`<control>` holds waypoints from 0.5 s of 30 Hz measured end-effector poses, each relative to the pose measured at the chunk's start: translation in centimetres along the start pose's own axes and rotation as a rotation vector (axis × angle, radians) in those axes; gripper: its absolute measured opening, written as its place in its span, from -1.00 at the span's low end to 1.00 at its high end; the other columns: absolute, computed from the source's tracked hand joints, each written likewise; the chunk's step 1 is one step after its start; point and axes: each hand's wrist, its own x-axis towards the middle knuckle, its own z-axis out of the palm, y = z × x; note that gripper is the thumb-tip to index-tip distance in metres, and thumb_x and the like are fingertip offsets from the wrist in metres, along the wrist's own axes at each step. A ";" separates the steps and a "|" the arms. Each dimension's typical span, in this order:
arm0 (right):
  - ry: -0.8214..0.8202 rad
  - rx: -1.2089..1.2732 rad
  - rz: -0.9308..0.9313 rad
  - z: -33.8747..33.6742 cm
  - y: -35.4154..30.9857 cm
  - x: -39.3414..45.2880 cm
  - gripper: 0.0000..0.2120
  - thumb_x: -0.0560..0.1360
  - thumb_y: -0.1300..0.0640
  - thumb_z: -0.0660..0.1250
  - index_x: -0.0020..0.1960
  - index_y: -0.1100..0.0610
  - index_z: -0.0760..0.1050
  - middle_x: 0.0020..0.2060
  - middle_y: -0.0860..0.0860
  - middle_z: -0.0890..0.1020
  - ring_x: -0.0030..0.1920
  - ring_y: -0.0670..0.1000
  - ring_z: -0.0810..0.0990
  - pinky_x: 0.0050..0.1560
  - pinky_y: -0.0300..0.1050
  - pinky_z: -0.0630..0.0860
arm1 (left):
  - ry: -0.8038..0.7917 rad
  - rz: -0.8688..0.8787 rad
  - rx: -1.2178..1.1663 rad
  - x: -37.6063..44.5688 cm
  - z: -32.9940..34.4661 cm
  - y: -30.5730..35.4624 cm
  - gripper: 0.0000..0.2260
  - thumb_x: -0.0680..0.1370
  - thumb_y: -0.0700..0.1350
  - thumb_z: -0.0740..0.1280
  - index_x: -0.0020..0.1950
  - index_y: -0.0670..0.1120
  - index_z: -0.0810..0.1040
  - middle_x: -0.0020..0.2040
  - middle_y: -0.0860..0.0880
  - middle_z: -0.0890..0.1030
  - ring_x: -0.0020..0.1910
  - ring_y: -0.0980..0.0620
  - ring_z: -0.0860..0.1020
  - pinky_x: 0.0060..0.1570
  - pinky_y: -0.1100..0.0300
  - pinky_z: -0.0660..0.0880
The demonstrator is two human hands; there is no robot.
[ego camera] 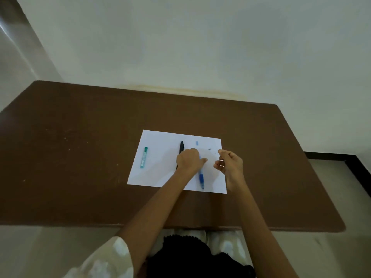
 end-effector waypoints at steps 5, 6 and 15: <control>-0.010 0.029 -0.019 -0.7 -0.5 0.2 -0.87 0.53 0.17 0.28 -0.01 0.23 0.54 -0.11 0.13 0.61 -0.10 0.10 0.61 -0.09 -0.08 0.63 | -0.064 -0.121 -0.202 -0.2 -0.2 0.7 -0.74 0.53 0.12 0.24 -0.14 -0.07 0.41 -0.22 -0.05 0.57 -0.43 0.03 0.45 -0.39 0.28 0.41; -0.001 0.028 -0.024 -0.8 -0.6 0.2 -0.86 0.54 0.19 0.26 0.00 0.25 0.53 -0.08 0.15 0.63 -0.07 0.11 0.62 -0.08 -0.10 0.63 | -0.083 -0.147 -0.245 -0.4 -0.5 0.9 -0.73 0.53 0.13 0.23 -0.14 -0.07 0.40 -0.27 -0.03 0.53 -0.45 0.02 0.46 -0.43 0.30 0.40; -0.039 0.100 -0.156 -0.5 -3.4 -1.4 -0.78 0.56 0.16 0.23 0.14 0.27 0.44 0.00 0.15 0.64 -0.04 0.10 0.67 -0.01 -0.15 0.61 | 0.117 0.161 -0.687 -3.3 -3.8 0.5 -0.83 0.49 0.03 0.35 -0.12 -0.04 0.45 -0.25 0.12 0.51 -0.38 0.12 0.48 -0.42 0.54 0.39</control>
